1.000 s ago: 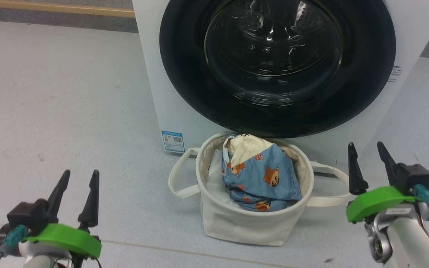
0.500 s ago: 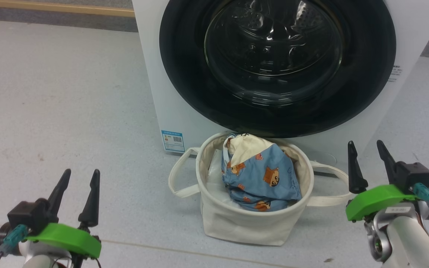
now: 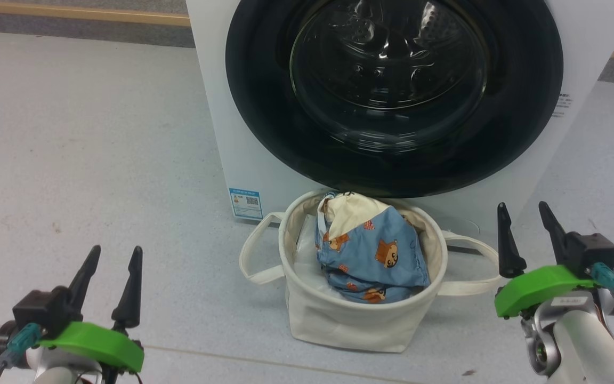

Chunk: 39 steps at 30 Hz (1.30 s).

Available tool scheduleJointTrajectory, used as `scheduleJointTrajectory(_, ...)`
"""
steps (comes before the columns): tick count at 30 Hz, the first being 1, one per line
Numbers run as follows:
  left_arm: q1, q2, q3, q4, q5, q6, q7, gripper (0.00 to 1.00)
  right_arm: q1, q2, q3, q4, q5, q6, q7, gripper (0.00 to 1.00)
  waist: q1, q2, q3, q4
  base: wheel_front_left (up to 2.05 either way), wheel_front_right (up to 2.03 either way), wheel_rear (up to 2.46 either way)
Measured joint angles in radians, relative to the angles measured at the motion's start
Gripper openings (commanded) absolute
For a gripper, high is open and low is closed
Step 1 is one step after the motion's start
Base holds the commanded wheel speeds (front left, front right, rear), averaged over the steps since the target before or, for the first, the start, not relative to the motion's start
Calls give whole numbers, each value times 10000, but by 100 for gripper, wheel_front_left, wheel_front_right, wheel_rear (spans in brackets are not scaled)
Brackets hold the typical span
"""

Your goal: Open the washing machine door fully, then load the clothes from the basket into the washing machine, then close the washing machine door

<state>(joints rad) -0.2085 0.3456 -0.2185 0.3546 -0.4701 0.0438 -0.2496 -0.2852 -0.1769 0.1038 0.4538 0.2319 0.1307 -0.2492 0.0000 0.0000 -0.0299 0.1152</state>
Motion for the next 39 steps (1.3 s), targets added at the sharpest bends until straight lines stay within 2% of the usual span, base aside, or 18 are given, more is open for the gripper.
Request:
scheduleJointTrajectory(10, -1, -15, 31, 23, 117, -17, 0, 100, 5, 29, 8, 4, 88, 0, 0, 100, 0, 0, -11, 15, 81, 38, -120)
scheduleJointTrajectory(28, -35, -29, -180, 104, 374, -192, 0, 100, 1, 44, 44, 65, 251, 0, 0, 100, 2, 0, 129, -67, 110, 131, -242)
scheduleJointTrajectory(39, -56, -136, -270, 100, 311, -445, 0, 100, 8, 38, 12, 71, 265, 0, 0, 100, -3, 0, 137, -118, 90, 123, -214)
